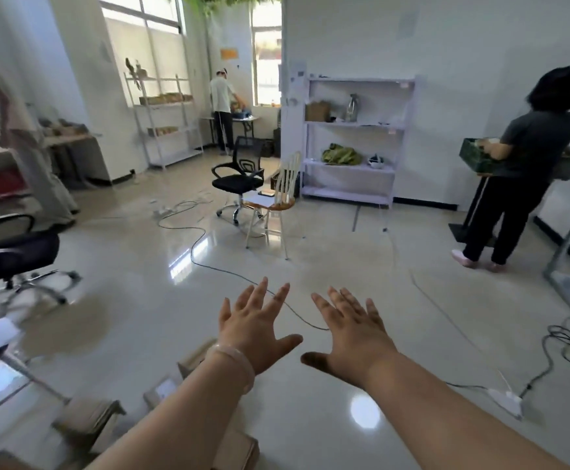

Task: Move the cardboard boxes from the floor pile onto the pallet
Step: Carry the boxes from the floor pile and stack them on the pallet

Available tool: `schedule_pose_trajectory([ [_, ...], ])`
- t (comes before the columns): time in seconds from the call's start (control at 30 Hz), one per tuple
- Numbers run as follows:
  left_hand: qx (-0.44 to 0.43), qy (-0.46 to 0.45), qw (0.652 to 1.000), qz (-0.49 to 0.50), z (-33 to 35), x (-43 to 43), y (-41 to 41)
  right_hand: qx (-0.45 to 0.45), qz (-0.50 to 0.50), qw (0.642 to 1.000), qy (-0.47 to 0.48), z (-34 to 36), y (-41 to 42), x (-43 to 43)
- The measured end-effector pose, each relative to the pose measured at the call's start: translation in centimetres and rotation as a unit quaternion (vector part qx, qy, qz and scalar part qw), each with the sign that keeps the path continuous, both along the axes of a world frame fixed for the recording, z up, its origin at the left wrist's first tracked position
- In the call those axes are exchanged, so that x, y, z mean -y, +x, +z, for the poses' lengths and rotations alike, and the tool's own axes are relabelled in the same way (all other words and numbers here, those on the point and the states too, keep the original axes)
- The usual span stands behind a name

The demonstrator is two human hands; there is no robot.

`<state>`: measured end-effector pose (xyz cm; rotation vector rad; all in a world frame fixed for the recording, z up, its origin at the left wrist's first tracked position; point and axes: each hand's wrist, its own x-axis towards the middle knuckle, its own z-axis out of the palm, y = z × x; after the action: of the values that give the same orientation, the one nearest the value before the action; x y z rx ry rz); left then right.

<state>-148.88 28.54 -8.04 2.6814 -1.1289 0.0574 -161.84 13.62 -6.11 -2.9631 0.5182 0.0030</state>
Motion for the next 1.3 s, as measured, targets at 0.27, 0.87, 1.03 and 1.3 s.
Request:
schedule_pose_trajectory([
  [0.27, -0.025, 0.009, 0.999, 0.043, -2.3, -4.1, 7.4, -0.024, 0.058, 0.998, 0.003, -1.7, 9.2, -3.4],
  [0.87, -0.114, 0.062, 0.962, 0.241, -7.5, -4.2, 14.6, -0.085, 0.252, 0.964, -0.008, -7.2, 24.9, 1.6],
  [1.03, -0.166, 0.045, 0.937, 0.304, -10.4, -0.6, 16.4, -0.125, 0.301, 0.945, -0.021, -9.1, 29.7, 6.7],
  [1.3, -0.211, 0.035, 0.874, 0.437, -17.1, 0.5, 15.2, -0.193, 0.402, 0.895, -0.03, -15.6, 34.7, 7.4],
])
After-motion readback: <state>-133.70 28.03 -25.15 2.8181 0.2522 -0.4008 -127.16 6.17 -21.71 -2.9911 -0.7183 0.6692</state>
